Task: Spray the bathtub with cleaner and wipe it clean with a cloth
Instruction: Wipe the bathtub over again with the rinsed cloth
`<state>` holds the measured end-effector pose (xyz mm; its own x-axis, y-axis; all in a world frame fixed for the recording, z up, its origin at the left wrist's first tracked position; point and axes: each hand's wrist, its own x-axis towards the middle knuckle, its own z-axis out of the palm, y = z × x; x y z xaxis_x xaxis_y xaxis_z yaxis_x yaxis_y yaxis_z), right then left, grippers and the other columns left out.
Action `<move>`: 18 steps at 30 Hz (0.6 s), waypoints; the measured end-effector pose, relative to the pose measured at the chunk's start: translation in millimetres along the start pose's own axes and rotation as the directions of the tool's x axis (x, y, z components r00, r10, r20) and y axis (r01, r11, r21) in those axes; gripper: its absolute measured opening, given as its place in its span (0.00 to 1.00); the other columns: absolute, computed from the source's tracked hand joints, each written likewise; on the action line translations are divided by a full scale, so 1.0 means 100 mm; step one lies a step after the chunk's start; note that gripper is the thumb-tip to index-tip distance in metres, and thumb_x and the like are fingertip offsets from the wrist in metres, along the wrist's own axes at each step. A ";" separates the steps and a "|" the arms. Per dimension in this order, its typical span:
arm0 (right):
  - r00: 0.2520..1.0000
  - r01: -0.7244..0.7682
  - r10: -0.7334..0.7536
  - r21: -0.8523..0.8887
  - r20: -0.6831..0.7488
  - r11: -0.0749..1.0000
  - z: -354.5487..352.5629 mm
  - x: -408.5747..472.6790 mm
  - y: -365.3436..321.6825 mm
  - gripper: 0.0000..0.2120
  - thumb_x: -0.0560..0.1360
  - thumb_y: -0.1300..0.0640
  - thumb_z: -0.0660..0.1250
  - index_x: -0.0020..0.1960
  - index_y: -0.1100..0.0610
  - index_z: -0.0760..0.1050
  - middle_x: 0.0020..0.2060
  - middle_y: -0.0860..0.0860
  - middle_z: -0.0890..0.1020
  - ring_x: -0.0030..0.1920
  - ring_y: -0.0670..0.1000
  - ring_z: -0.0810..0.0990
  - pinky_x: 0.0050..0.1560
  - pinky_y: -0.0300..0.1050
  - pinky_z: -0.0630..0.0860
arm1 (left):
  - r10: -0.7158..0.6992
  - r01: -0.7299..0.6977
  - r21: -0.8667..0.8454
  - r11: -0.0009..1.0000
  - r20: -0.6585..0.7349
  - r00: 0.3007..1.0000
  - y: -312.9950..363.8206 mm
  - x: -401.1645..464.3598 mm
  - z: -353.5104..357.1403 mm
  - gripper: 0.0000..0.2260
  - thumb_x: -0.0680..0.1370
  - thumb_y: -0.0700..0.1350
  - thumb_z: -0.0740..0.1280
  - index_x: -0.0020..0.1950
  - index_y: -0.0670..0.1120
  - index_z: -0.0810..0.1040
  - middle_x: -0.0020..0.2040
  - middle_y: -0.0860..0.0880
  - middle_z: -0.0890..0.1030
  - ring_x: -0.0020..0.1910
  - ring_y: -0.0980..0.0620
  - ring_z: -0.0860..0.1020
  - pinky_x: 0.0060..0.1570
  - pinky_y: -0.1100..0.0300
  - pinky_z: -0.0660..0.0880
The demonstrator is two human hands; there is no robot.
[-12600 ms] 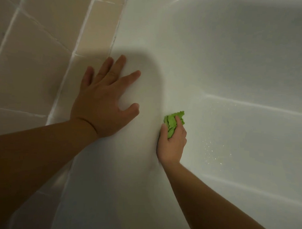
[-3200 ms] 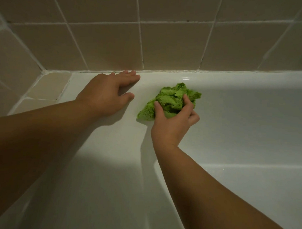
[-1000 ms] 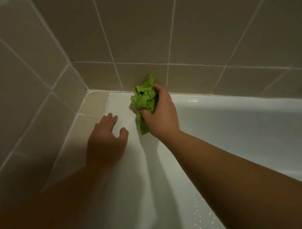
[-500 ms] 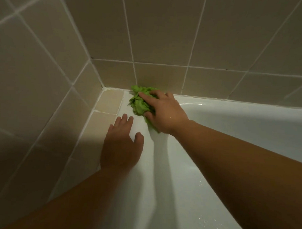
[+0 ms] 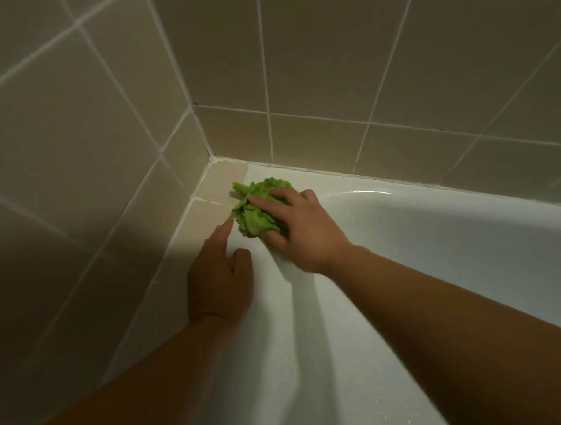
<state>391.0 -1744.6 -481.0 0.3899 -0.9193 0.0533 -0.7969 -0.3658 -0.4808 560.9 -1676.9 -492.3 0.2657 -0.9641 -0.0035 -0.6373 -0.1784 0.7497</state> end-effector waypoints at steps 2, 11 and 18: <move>1.000 0.002 -0.001 -0.042 0.030 0.999 -0.11 0.01 0.22 0.30 0.81 0.44 0.66 0.80 0.37 0.60 0.77 0.50 0.66 0.66 0.57 0.66 0.70 0.52 0.64 | 0.049 -0.050 0.015 0.999 0.010 0.999 -0.04 -0.04 -0.03 0.29 0.73 0.50 0.58 0.74 0.48 0.75 0.75 0.47 0.75 0.75 0.50 0.70 0.70 0.65 0.59; 0.995 -0.089 0.082 -0.127 -0.064 0.988 -0.05 0.34 0.13 0.29 0.83 0.41 0.60 0.82 0.40 0.57 0.76 0.52 0.67 0.70 0.59 0.65 0.72 0.56 0.66 | 0.247 -0.315 0.440 0.841 0.206 0.947 -0.13 0.07 0.15 0.34 0.76 0.60 0.59 0.81 0.47 0.65 0.81 0.46 0.63 0.81 0.47 0.60 0.79 0.46 0.55; 0.988 -0.119 0.093 -0.223 -0.124 0.968 -0.41 -0.27 0.88 0.30 0.82 0.47 0.67 0.81 0.43 0.62 0.73 0.54 0.71 0.65 0.61 0.70 0.67 0.57 0.71 | 0.342 -0.427 0.587 0.688 0.256 0.904 -0.03 0.28 0.35 0.36 0.78 0.62 0.59 0.82 0.44 0.62 0.81 0.41 0.63 0.80 0.39 0.62 0.75 0.37 0.59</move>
<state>291.1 -1758.0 -489.1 0.2535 -0.9603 0.1161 -0.9203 -0.2764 -0.2767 545.6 -1710.3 -517.9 -0.1633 -0.9830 0.0838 -0.9765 0.1732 0.1286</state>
